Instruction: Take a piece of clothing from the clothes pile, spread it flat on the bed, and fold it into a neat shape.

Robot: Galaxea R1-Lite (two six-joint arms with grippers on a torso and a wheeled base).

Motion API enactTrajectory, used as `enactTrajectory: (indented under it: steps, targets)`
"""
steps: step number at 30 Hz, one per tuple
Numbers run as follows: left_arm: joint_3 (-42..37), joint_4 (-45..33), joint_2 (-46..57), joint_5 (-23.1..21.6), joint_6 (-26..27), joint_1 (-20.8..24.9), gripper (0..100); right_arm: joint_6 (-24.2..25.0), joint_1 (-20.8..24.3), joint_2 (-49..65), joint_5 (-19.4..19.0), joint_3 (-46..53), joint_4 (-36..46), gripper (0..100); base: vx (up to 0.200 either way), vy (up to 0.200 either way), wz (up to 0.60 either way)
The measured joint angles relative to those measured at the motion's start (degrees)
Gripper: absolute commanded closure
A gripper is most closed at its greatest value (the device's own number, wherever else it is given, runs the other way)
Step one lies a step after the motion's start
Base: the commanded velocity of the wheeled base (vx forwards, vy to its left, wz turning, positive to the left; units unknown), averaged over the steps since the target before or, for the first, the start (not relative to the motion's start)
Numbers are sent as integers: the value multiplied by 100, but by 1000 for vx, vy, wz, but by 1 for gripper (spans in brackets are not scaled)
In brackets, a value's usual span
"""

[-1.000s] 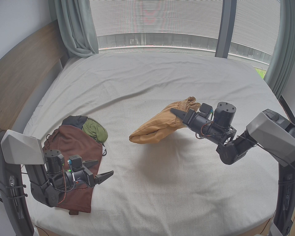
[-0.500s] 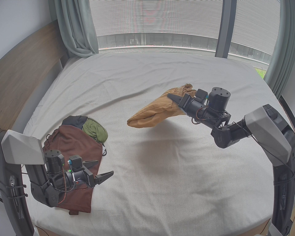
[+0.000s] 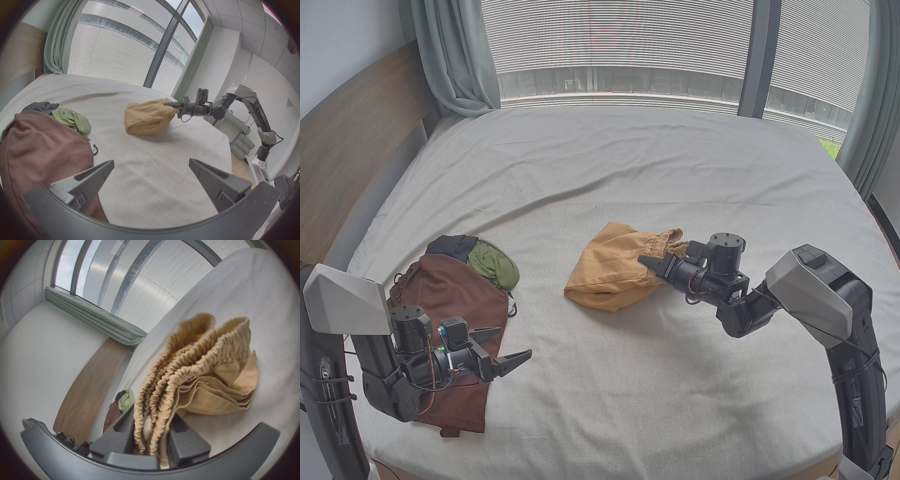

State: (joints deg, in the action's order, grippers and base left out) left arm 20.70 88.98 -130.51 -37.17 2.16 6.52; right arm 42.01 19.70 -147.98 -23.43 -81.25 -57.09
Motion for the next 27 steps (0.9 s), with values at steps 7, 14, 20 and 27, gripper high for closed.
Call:
enactTrajectory:
  steps: [7,14,20,27]
  targets:
    - [5,-2,-37,-5,2,-2,0,-71,-123,-48,30,755,-493,100,0,0,0]
    - [2,0,-63,-9,0,-2,0,-117,-157,-180,30,1150,-1151,100,0,0,0]
    - [-12,-2,-79,-9,2,0,0,-123,-179,-244,30,1198,-1213,0,0,0,0]
    - [-11,0,-80,-9,2,1,0,-141,-247,-238,28,1276,-1281,0,0,0,0]
